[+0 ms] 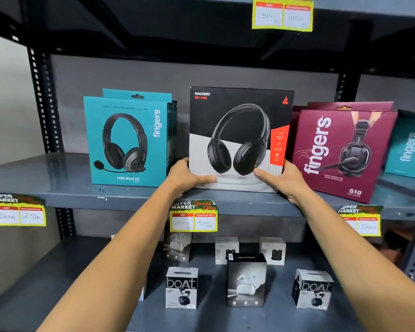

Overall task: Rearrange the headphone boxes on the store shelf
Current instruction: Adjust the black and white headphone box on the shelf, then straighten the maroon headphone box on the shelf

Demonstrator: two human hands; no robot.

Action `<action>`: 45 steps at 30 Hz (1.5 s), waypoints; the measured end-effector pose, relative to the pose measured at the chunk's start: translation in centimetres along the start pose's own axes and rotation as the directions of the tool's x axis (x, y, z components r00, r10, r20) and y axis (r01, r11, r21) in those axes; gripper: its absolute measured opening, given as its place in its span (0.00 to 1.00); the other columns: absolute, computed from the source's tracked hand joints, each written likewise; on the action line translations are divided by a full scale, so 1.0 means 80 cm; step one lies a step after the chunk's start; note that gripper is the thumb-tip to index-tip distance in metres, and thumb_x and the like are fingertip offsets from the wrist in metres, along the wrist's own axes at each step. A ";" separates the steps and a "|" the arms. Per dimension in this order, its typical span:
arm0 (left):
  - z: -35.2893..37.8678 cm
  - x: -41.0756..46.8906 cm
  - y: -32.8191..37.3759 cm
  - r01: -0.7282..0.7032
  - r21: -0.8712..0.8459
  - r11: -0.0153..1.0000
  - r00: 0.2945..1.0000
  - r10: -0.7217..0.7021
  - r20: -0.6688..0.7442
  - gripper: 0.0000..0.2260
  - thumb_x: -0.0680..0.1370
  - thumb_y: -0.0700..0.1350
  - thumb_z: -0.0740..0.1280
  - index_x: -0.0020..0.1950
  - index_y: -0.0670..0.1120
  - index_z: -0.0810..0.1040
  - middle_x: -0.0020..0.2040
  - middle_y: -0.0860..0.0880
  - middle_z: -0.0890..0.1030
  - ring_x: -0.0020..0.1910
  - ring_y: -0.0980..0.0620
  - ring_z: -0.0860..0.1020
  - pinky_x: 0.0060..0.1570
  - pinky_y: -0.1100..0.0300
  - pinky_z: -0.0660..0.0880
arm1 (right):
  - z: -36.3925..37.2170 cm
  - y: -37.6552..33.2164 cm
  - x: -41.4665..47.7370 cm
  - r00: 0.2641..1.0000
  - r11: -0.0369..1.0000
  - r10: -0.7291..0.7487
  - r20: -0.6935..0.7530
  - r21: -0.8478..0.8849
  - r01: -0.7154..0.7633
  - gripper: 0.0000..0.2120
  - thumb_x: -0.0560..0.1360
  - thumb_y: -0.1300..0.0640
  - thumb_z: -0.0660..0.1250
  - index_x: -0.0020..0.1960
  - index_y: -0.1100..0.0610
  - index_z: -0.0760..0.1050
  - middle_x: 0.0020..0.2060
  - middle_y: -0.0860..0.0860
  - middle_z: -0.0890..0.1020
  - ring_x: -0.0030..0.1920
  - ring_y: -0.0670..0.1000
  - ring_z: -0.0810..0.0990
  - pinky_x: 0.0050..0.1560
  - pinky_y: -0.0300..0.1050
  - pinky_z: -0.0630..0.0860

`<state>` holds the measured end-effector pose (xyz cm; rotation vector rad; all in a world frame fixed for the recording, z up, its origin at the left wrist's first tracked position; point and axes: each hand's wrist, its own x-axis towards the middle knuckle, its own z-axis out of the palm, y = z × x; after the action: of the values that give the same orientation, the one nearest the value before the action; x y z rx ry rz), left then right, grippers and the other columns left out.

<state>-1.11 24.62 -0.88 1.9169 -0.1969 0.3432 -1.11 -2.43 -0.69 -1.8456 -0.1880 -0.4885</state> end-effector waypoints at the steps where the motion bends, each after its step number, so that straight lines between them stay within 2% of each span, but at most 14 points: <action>1: 0.000 -0.001 0.000 -0.006 0.005 1.000 1.000 0.006 -0.007 0.35 0.61 0.46 0.83 0.65 0.42 0.75 0.61 0.46 0.80 0.59 0.47 0.77 0.59 0.54 0.75 | -0.001 -0.001 -0.002 1.000 1.000 -0.017 -0.016 -0.017 0.017 0.23 0.63 0.50 0.80 0.54 0.50 0.78 0.45 0.45 0.83 0.46 0.45 0.81 0.46 0.42 0.76; 17: 0.004 -0.018 0.013 -0.036 0.146 0.989 0.993 0.051 -0.104 0.34 0.63 0.51 0.81 0.65 0.42 0.75 0.63 0.45 0.79 0.60 0.47 0.77 0.51 0.60 0.72 | -0.002 -0.009 -0.007 0.999 0.992 -0.046 0.029 -0.114 0.049 0.24 0.67 0.47 0.77 0.60 0.52 0.76 0.51 0.48 0.82 0.54 0.51 0.80 0.52 0.43 0.73; 20: 0.005 -0.025 0.015 -0.019 0.263 0.964 0.979 0.071 -0.191 0.35 0.61 0.56 0.81 0.61 0.41 0.76 0.59 0.44 0.81 0.57 0.45 0.78 0.49 0.58 0.72 | -0.010 -0.010 -0.019 0.999 0.954 -0.032 0.023 -0.298 0.037 0.27 0.64 0.45 0.78 0.58 0.56 0.76 0.49 0.48 0.80 0.51 0.51 0.79 0.49 0.43 0.72; 22: 0.008 -0.037 0.015 -0.035 0.375 0.927 0.922 0.175 -0.346 0.32 0.59 0.59 0.81 0.53 0.40 0.77 0.51 0.43 0.81 0.51 0.44 0.78 0.44 0.56 0.71 | -0.028 0.001 -0.036 0.995 0.890 -0.096 0.011 -0.446 0.090 0.27 0.63 0.47 0.79 0.55 0.59 0.76 0.47 0.50 0.80 0.48 0.51 0.80 0.48 0.43 0.74; 25: 0.020 -0.072 0.011 -0.058 0.428 0.902 0.762 0.317 -0.564 0.24 0.63 0.56 0.79 0.44 0.43 0.71 0.44 0.46 0.75 0.43 0.43 0.74 0.39 0.54 0.66 | -0.068 0.025 -0.059 0.977 0.891 -0.212 -0.014 -0.412 0.188 0.15 0.65 0.54 0.79 0.47 0.57 0.79 0.40 0.52 0.84 0.43 0.51 0.83 0.49 0.38 0.78; 27: 0.053 -0.091 0.019 -0.114 0.495 0.861 0.722 0.414 -0.554 0.18 0.67 0.53 0.77 0.39 0.47 0.69 0.40 0.49 0.74 0.39 0.43 0.74 0.36 0.55 0.65 | -0.109 0.037 -0.066 0.946 0.856 -0.311 -0.096 -0.461 0.234 0.09 0.66 0.57 0.78 0.40 0.54 0.78 0.33 0.51 0.83 0.36 0.49 0.83 0.43 0.31 0.77; 29: 0.098 -0.096 0.036 -0.242 0.528 0.814 0.744 0.505 -0.438 0.17 0.69 0.51 0.75 0.34 0.51 0.67 0.35 0.52 0.73 0.38 0.44 0.75 0.35 0.56 0.65 | -0.151 0.044 -0.067 0.860 0.743 -0.480 -0.173 -0.601 0.294 0.10 0.68 0.55 0.77 0.35 0.52 0.76 0.28 0.48 0.80 0.31 0.49 0.79 0.38 0.37 0.77; 31: 0.149 -0.088 0.060 -0.384 0.466 0.797 0.775 0.553 -0.305 0.18 0.68 0.49 0.76 0.32 0.53 0.65 0.33 0.54 0.73 0.36 0.47 0.75 0.36 0.56 0.68 | -0.190 0.045 -0.064 0.740 0.614 -0.639 -0.208 -0.718 0.328 0.12 0.69 0.52 0.76 0.35 0.54 0.73 0.30 0.48 0.76 0.32 0.50 0.75 0.35 0.45 0.74; 33: 0.202 -0.072 0.086 -0.480 0.335 0.811 0.805 0.559 -0.199 0.17 0.67 0.50 0.77 0.35 0.52 0.68 0.34 0.54 0.73 0.36 0.51 0.73 0.37 0.62 0.68 | -0.223 0.047 -0.054 0.666 0.630 -0.684 -0.298 -0.703 0.331 0.19 0.66 0.47 0.77 0.39 0.57 0.70 0.37 0.49 0.72 0.38 0.50 0.70 0.38 0.43 0.67; 35: 0.247 -0.056 0.110 -0.510 0.214 0.833 0.834 0.540 -0.115 0.19 0.65 0.50 0.79 0.44 0.48 0.71 0.42 0.51 0.74 0.41 0.51 0.73 0.42 0.65 0.70 | -0.238 0.054 -0.035 0.686 0.724 -0.608 -0.400 -0.633 0.273 0.30 0.61 0.41 0.78 0.48 0.59 0.68 0.44 0.51 0.71 0.44 0.50 0.69 0.44 0.41 0.66; 38: 0.287 -0.035 0.140 -0.446 0.144 0.883 0.880 0.462 -0.109 0.36 0.63 0.52 0.81 0.64 0.41 0.68 0.62 0.43 0.71 0.62 0.46 0.71 0.63 0.57 0.68 | -0.248 0.069 -0.005 0.867 0.948 -0.255 -0.429 -0.288 0.136 0.43 0.61 0.40 0.78 0.66 0.57 0.62 0.61 0.56 0.71 0.54 0.52 0.73 0.54 0.48 0.74; 40: 0.296 -0.023 0.148 -0.316 0.054 0.947 0.944 0.319 -0.080 0.50 0.62 0.53 0.81 0.74 0.38 0.58 0.73 0.41 0.64 0.73 0.45 0.63 0.70 0.55 0.60 | -0.259 0.072 0.009 0.958 0.998 0.023 -0.287 0.070 -0.003 0.44 0.67 0.50 0.77 0.74 0.57 0.55 0.69 0.59 0.68 0.57 0.52 0.74 0.55 0.49 0.74; 42: 0.299 -0.007 0.146 -0.176 0.001 0.984 0.984 0.176 -0.011 0.57 0.61 0.56 0.81 0.77 0.39 0.51 0.77 0.43 0.61 0.75 0.46 0.61 0.72 0.53 0.60 | -0.272 0.076 0.022 0.982 0.985 0.107 -0.154 0.150 -0.084 0.44 0.69 0.53 0.76 0.75 0.58 0.53 0.69 0.56 0.70 0.57 0.50 0.74 0.53 0.46 0.71; 45: 0.302 0.007 0.136 -0.085 -0.101 0.991 0.985 0.099 0.140 0.32 0.64 0.47 0.81 0.62 0.48 0.69 0.68 0.47 0.75 0.59 0.54 0.77 0.59 0.60 0.73 | -0.276 0.085 0.041 0.996 0.983 0.077 -0.042 0.172 -0.068 0.45 0.59 0.46 0.80 0.69 0.56 0.63 0.61 0.51 0.79 0.55 0.47 0.80 0.51 0.43 0.76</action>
<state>-0.35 -1.84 0.84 1.8434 -0.3926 0.2511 -0.93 -25.75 0.39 -1.6656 -0.1255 -0.4516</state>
